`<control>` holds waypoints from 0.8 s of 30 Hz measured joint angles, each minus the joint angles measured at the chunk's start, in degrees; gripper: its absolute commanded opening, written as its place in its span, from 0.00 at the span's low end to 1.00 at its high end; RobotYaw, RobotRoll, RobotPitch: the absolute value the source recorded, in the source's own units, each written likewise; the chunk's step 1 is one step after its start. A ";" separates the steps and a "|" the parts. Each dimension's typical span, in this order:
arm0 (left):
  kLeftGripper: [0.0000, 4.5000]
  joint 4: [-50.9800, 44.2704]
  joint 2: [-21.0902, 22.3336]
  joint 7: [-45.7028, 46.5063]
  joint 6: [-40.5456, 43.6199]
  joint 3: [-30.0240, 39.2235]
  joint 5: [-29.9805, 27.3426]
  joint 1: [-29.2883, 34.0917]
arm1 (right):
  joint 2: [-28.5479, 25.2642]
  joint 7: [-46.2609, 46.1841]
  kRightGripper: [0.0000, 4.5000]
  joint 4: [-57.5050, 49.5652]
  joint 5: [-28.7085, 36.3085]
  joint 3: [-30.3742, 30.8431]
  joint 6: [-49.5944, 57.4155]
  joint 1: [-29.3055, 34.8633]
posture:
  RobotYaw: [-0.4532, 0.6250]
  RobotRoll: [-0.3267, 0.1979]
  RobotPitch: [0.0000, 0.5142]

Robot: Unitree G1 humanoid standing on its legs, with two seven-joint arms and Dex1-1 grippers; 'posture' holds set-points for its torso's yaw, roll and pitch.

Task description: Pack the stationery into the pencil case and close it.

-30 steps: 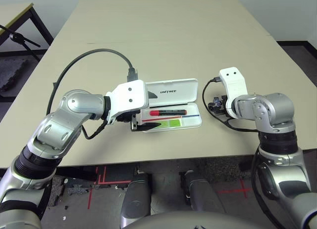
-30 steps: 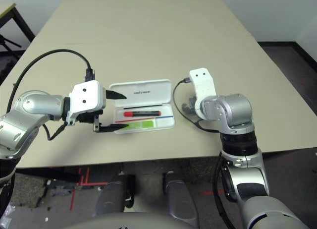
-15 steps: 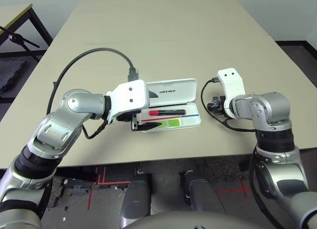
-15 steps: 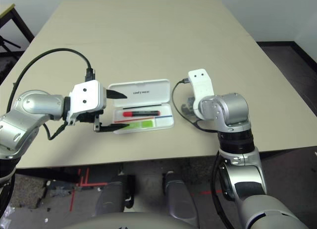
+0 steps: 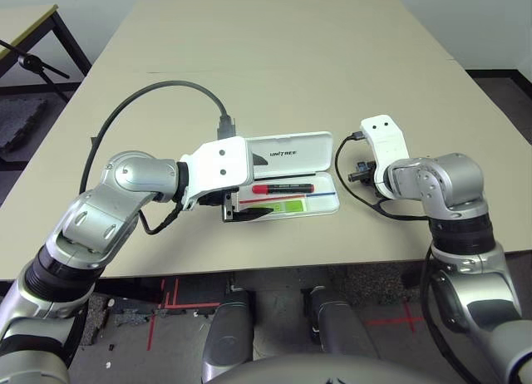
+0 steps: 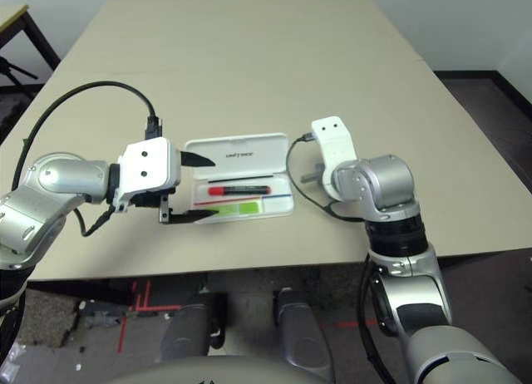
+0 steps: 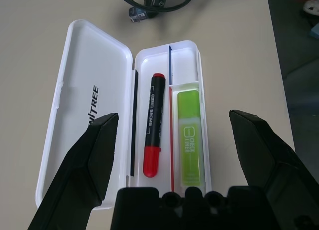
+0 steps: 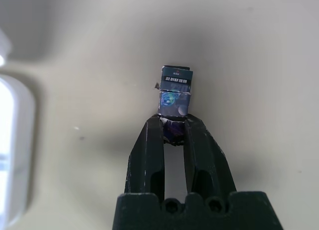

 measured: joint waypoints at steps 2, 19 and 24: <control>1.00 0.00 0.00 0.01 0.00 -0.13 0.16 0.00 | -3.88 2.64 0.06 0.00 0.06 3.02 -1.10 -0.68 | 0.46 0.62 0.21; 1.00 -0.05 -0.06 0.60 -0.19 -1.18 0.83 0.59 | -34.71 53.88 0.06 0.79 -7.15 21.19 -59.84 0.70 | 0.49 0.62 0.22; 1.00 -0.51 -0.05 1.26 -0.17 -1.24 0.86 1.04 | -34.29 65.23 0.06 3.99 -8.77 21.13 -72.85 0.27 | 0.49 0.62 0.22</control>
